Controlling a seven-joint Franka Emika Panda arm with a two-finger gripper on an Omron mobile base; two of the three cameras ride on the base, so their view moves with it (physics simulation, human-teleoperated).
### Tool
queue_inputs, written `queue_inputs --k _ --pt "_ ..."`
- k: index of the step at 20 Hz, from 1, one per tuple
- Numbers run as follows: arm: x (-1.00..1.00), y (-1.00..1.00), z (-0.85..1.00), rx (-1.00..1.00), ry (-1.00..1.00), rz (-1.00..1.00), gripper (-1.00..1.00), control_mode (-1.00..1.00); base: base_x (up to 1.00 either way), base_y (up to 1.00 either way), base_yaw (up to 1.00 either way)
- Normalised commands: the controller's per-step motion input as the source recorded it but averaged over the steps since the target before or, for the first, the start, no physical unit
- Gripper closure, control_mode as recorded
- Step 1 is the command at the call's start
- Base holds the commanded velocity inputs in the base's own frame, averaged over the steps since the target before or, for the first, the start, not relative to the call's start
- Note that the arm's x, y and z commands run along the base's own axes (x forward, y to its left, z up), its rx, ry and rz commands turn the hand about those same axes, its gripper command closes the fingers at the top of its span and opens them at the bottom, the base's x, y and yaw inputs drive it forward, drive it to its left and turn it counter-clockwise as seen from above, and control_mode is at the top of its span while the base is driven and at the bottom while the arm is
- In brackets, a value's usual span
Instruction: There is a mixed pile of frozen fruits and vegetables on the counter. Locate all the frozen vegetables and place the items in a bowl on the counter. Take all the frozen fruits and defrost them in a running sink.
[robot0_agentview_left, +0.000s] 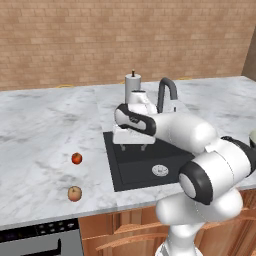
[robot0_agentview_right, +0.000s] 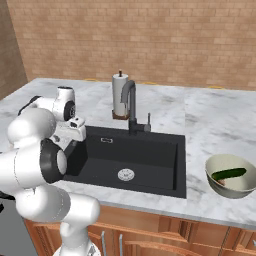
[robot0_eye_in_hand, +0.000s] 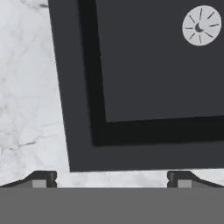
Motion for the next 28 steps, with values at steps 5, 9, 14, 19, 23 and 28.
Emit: queue_inputs --k 5,9,14,19,23,28 --pt "0.0 0.51 -0.02 0.0 0.11 0.08 -1.0 -1.0 0.0 0.0 0.0" --pt "0.06 0.57 -0.16 0.0 0.07 0.06 -1.0 -1.0 0.0 0.0 0.0" --pt "0.18 0.59 -0.13 -0.06 0.04 0.01 -1.0 -1.0 0.0 0.0 0.0" --pt "0.14 0.61 -0.07 -0.06 0.0 0.01 -1.0 -1.0 0.0 0.0 0.0" --pt "0.13 0.61 -0.06 -0.05 0.0 0.01 -1.0 -1.0 0.0 0.0 0.0" --pt "0.2 0.54 -0.16 -0.05 -0.01 0.02 -1.0 -1.0 0.0 0.0 0.0"
